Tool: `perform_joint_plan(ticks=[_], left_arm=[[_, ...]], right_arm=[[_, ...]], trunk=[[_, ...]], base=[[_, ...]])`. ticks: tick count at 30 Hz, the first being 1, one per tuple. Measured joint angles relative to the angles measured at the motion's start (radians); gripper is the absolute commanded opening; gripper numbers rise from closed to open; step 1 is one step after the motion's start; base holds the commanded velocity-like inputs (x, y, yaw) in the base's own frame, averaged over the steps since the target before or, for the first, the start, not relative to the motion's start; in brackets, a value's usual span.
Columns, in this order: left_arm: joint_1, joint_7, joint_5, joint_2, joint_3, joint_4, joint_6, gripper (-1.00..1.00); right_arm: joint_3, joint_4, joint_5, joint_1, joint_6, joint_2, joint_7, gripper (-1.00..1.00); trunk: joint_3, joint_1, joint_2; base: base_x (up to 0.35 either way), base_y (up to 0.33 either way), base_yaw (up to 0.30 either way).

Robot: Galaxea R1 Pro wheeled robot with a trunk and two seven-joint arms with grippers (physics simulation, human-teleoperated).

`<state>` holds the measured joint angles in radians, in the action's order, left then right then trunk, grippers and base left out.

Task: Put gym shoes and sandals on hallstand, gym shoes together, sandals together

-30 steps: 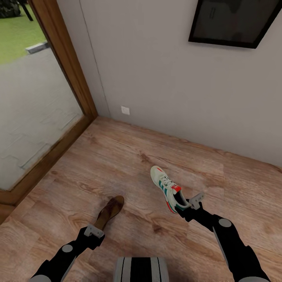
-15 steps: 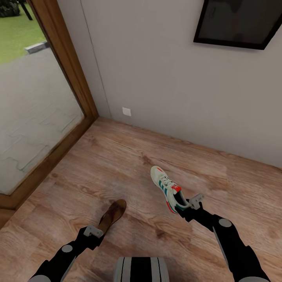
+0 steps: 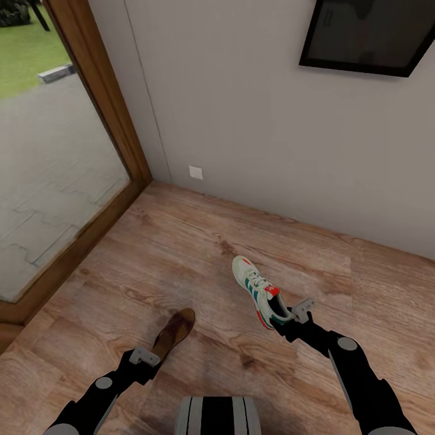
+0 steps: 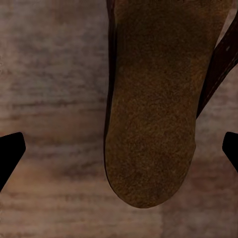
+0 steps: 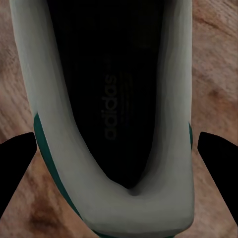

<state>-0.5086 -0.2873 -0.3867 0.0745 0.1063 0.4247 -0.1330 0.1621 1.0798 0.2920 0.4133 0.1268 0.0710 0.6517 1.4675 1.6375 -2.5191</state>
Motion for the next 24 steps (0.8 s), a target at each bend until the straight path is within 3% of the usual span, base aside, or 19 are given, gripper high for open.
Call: perform_joint_plan(ticks=[12,24], left_arm=[[0.0,0.0,-0.001,-0.003,-0.002,0.0,0.0,1.0],[0.0,0.001,0.0,-0.006,-0.001,0.002,0.0,1.0]], right_arm=[[0.0,0.001,0.0,0.0,0.0,0.0,0.0,-1.0],[0.0,0.001,0.001,0.0,0.0,0.0,0.0,-1.0]], trunk=[[-0.001,0.0,0.0],[0.045,0.005,-0.003]], base=[[0.0,0.0,-0.077],[0.0,0.0,0.0]])
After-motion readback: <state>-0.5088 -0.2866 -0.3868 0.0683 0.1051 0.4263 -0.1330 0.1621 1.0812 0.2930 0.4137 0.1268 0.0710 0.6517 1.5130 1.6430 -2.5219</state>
